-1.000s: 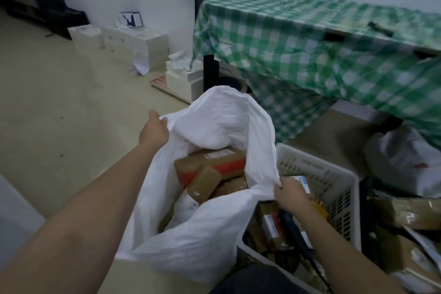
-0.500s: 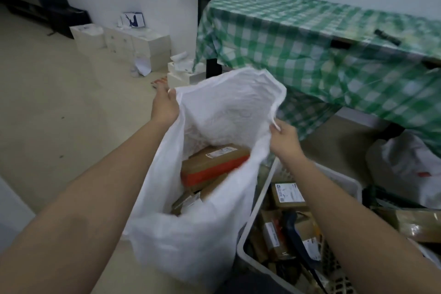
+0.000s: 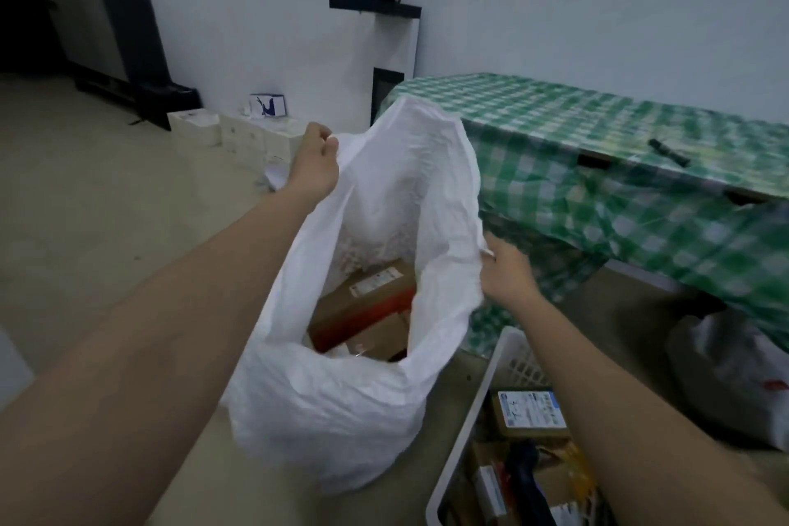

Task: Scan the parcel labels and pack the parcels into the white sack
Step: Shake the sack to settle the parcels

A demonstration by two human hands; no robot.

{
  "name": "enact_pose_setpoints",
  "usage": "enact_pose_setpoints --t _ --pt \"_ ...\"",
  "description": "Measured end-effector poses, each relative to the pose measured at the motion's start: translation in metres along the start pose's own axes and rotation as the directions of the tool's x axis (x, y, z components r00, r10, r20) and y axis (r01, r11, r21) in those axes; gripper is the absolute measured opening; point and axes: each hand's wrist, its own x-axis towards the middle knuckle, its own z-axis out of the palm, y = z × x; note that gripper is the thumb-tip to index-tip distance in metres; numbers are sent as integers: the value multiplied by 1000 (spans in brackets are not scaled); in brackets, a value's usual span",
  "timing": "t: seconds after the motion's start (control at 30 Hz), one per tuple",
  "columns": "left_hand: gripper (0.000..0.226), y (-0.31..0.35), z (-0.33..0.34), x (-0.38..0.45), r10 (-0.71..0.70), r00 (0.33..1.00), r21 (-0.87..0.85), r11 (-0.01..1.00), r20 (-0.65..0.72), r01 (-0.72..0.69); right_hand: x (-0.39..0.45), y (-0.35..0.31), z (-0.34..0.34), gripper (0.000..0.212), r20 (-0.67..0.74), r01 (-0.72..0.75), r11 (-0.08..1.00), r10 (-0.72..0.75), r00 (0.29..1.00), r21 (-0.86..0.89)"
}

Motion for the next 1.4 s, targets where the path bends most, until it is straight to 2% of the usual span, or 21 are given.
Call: enact_pose_setpoints --t 0.07,0.17,0.23,0.3,0.33,0.4,0.5,0.57,0.63,0.7,0.77,0.83,0.93,1.03,1.17,1.23,1.3,1.4 --pt "8 -10 -1 -7 -70 998 -33 997 8 70 -5 14 3 40 -23 -45 999 45 999 -15" --pt "12 -11 -1 -9 -38 998 -78 996 -58 34 -4 4 1 43 -173 63 992 -45 984 105" --pt "20 -19 -3 -13 4 996 50 999 -84 0 -17 15 4 49 -134 38 998 -31 990 51" --pt "25 -43 -4 -26 -40 997 271 961 -72 58 -33 51 13 50 30 -77 974 85 996 -211" --pt "25 -58 -5 -32 -75 995 370 924 -67 94 -41 69 15 48 52 -139 943 162 985 -301" --pt "24 -85 -7 -43 -107 992 522 844 -63 124 -52 91 14 48 3 -212 918 226 974 -334" --pt "23 -107 -10 -53 -97 994 657 747 -47 104 -65 98 3 49 -130 -191 917 155 979 -351" --pt "27 -107 -10 -58 -103 993 681 723 -62 117 -75 98 -7 44 -204 -188 926 125 971 -329" --pt "30 -98 -6 -65 -115 990 661 738 -80 139 -87 97 -14 42 -203 -183 940 127 971 -288" --pt "32 -87 1 -75 -130 988 624 766 -80 152 -99 95 -19 46 -56 -197 957 189 980 -214" --pt "34 -75 9 -88 -128 990 591 795 -61 139 -107 94 -21 55 90 -253 962 262 961 -102" --pt "36 -63 18 -103 -72 997 588 805 -37 81 -113 94 -23 67 135 -298 954 297 945 -14" --pt "39 -37 36 -133 140 989 601 787 40 -136 -127 91 -31 80 151 -371 910 347 926 183" --pt "38 0 65 -171 308 930 507 779 202 -369 -149 88 -52 78 133 -370 856 345 929 360" --pt "33 42 115 -229 388 798 272 794 462 -543 -180 107 -85 70 68 -359 835 365 928 418" --pt "32 54 140 -261 376 733 152 827 566 -541 -196 127 -100 65 6 -377 858 400 917 349" --pt "32 61 167 -293 370 677 101 830 637 -548 -212 152 -109 58 -39 -405 881 426 904 246" --pt "31 58 210 -339 347 577 61 819 739 -571 -233 197 -109 39 -8 -458 887 459 888 56"
